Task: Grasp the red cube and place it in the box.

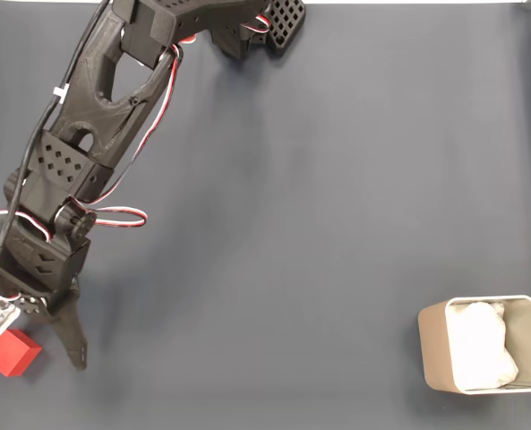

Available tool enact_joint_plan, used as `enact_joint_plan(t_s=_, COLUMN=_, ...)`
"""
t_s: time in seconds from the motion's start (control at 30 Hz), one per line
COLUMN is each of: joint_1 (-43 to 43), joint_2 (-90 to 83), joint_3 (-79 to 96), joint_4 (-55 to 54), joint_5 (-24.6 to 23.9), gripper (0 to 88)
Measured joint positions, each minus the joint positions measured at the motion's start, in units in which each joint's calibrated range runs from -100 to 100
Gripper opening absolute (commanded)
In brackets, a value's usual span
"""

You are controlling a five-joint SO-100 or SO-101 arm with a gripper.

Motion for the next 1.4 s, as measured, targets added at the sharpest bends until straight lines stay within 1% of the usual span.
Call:
enact_joint_plan(t_s=0.4, joint_1=-0.3, joint_2=1.3, joint_3=-8.0, joint_4=1.0, joint_5=-1.5, gripper=41.9)
enact_joint_plan(t_s=1.4, joint_1=-0.1, joint_2=5.2, joint_3=-9.8, joint_4=0.0, joint_5=-1.3, gripper=41.9)
